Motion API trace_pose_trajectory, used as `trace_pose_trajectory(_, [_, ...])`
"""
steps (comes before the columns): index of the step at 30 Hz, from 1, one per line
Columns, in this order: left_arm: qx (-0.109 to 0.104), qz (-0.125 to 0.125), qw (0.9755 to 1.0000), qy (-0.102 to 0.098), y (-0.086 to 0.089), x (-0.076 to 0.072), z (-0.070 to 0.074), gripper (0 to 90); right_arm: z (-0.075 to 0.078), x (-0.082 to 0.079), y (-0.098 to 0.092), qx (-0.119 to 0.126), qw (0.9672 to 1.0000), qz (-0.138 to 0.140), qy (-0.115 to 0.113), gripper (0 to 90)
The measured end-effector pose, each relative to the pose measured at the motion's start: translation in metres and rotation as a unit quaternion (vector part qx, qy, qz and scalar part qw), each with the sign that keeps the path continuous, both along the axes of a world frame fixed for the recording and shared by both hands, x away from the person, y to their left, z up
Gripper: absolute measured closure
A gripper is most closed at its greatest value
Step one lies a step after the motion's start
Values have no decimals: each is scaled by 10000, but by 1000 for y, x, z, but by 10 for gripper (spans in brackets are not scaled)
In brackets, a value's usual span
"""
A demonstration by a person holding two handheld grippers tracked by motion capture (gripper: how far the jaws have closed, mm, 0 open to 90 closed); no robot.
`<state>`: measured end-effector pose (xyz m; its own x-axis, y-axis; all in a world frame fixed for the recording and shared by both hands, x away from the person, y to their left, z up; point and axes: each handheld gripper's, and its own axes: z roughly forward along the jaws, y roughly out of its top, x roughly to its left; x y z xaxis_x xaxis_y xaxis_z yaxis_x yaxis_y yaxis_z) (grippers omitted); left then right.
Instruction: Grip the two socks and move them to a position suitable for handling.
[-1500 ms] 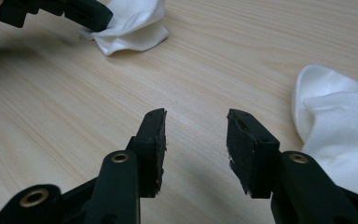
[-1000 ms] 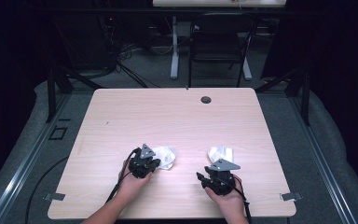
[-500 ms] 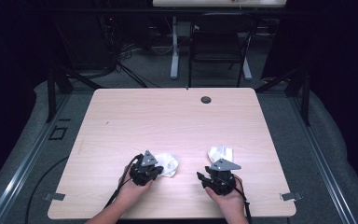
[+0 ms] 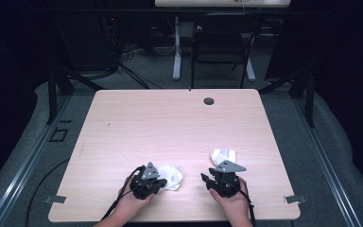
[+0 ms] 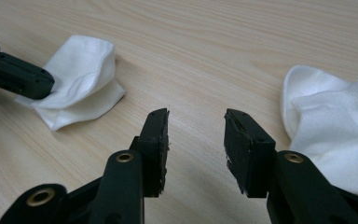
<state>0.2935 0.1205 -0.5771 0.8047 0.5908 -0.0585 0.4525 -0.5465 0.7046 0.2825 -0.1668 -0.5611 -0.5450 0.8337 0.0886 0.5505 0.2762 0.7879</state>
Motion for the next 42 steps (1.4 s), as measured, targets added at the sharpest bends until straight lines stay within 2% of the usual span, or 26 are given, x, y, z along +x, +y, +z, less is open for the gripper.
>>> trace_pose_trajectory(4, [56,-70,10000,29,2,-4,2,896,0,0,0,-4,10000,-4,-6,601])
trace_pose_trajectory(5, [82,-66,9999,-15,2,-3,3,884,0,0,-1,2,10000,-5,-6,601])
trace_pose_trajectory(10, [-190,51,9997,-112,-3,-2,12,770,0,0,-1,70,10000,-26,3,601])
trace_pose_trajectory(14, [-284,82,9993,-221,-16,-3,17,661,0,1,-2,63,10000,-33,10,601])
trace_pose_trajectory(18, [-402,150,9987,-269,-31,-5,19,602,0,1,-2,68,10000,-20,3,600])
trace_pose_trajectory(21, [-378,171,9984,-376,-42,-8,20,572,0,1,-3,74,10000,-34,-7,599])
trace_pose_trajectory(26, [-166,285,9979,-554,-54,-8,15,554,1,1,-5,125,9999,-70,-19,598])
trace_pose_trajectory(30, [95,355,9975,-605,-58,-7,10,561,1,1,-5,106,9999,-59,-36,598])
trace_pose_trajectory(32, [132,346,9975,-596,-59,-7,8,577,1,1,-5,88,9999,-46,-20,598])
trace_pose_trajectory(35, [221,346,9970,-662,-60,-8,7,646,1,1,-5,111,9999,-47,-10,598])
trace_pose_trajectory(39, [209,275,9974,-631,-57,-8,8,797,0,1,-4,130,9999,-43,-12,598])
trace_pose_trajectory(42, [49,278,9979,-586,-52,-8,10,885,0,1,-3,118,9999,-4,11,602])
